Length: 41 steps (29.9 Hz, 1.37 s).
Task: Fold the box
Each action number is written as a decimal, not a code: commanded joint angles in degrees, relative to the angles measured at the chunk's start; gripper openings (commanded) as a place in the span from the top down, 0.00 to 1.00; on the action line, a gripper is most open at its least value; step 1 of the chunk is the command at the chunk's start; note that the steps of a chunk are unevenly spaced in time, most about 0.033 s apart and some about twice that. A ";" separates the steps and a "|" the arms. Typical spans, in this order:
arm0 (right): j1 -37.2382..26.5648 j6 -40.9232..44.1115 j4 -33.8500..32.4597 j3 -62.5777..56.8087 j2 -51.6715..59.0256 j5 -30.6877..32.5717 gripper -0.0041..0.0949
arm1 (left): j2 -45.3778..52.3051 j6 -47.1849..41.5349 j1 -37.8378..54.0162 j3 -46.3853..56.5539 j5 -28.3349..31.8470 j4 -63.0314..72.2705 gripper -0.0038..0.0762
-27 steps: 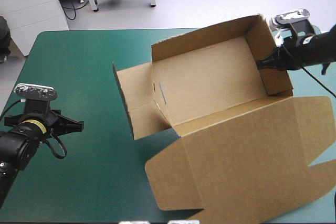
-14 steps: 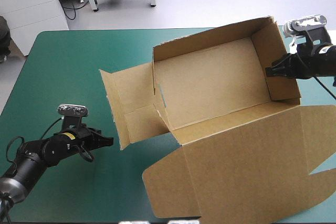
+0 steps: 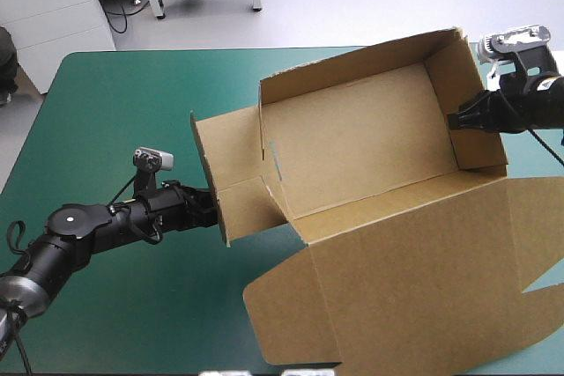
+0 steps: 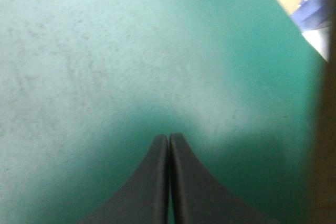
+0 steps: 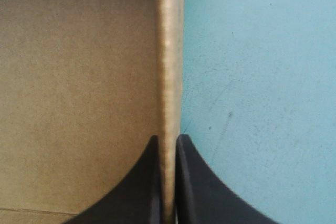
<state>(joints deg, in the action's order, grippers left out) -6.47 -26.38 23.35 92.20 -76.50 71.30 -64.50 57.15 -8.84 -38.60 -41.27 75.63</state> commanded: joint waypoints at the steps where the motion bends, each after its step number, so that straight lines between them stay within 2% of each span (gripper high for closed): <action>1: -0.25 0.30 2.12 1.36 1.88 0.07 0.98 | 0.78 0.59 2.10 -4.45 -8.47 6.22 0.96; 4: -0.25 0.30 2.23 1.36 1.88 -0.17 0.98 | 0.78 0.47 4.45 -6.32 -14.91 9.30 0.95; 7: -0.25 1.10 2.06 1.36 1.88 -0.58 0.98 | 0.78 0.47 5.82 -7.84 -20.10 11.79 0.89; 9: -0.25 1.94 2.06 1.36 1.88 -0.99 0.98 | 0.78 0.36 5.83 -8.47 -22.03 13.10 0.81; 15: 2.96 3.46 0.77 1.36 1.88 -2.94 0.98 | 0.66 0.67 5.83 -9.48 -23.42 17.91 0.48; 18: 4.98 6.67 -2.09 1.36 1.88 -5.54 0.98 | 0.66 1.53 5.83 -9.48 -25.04 20.64 0.40; 28: 10.77 11.80 -5.65 1.36 1.69 -12.76 0.98 | 0.66 1.79 5.83 -11.78 -26.66 22.96 0.33; 39: 15.94 17.17 -9.51 1.36 1.69 -17.31 0.98 | 0.01 -1.01 5.83 -15.55 -24.16 21.04 0.32; 41: 16.90 17.87 -10.16 1.36 1.69 -18.03 0.98 | -0.36 -2.49 5.83 -17.04 -21.87 17.67 0.32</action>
<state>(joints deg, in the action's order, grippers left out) 9.49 -10.26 12.18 92.20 -76.44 58.34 -65.28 56.27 -2.90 -52.41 -64.46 92.19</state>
